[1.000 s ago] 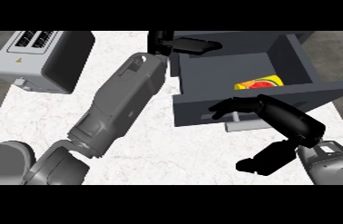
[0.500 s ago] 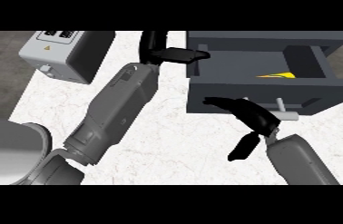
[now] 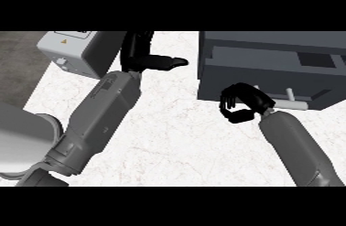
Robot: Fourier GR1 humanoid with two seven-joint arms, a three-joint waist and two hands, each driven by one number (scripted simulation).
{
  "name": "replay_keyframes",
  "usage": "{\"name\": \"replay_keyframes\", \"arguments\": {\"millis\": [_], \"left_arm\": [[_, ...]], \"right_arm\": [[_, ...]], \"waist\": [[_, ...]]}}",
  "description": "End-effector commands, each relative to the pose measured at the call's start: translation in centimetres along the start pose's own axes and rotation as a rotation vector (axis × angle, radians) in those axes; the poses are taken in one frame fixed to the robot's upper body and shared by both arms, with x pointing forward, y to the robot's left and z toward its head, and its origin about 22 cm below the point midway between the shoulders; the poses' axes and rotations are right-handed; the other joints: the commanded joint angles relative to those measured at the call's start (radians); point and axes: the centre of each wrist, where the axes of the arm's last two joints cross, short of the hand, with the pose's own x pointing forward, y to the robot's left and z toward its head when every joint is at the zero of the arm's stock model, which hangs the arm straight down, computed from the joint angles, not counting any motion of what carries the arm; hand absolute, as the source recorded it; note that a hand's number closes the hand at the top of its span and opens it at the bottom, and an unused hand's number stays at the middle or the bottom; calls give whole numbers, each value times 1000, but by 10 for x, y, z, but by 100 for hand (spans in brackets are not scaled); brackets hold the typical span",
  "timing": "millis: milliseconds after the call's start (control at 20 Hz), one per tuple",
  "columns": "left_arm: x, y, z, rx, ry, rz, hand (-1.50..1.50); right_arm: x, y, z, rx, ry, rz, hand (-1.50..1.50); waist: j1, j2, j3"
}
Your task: Pick up the cup, place it into the drawer and close the drawer
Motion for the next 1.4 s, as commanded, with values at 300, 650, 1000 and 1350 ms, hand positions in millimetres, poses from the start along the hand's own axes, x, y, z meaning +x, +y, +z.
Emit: {"name": "replay_keyframes", "arguments": {"millis": [300, 650, 1000, 1350], "left_arm": [[4, 29, 14, -23, 5, 19, -150], [5, 39, 20, -62, 0, 14, -150], [6, 46, 24, -88, 18, 43, -150], [8, 51, 26, -98, 11, 53, -150]], "right_arm": [[-10, -97, -5, -301, -7, -71, 150], [-4, -138, 6, -373, 6, -102, 150], [-1, -162, 21, -389, -23, -127, 150], [0, -170, 28, -387, -41, -172, 150]], "waist": [[65, 24, 5], [95, 37, 4], [117, 36, 2], [132, 35, 1]]}}
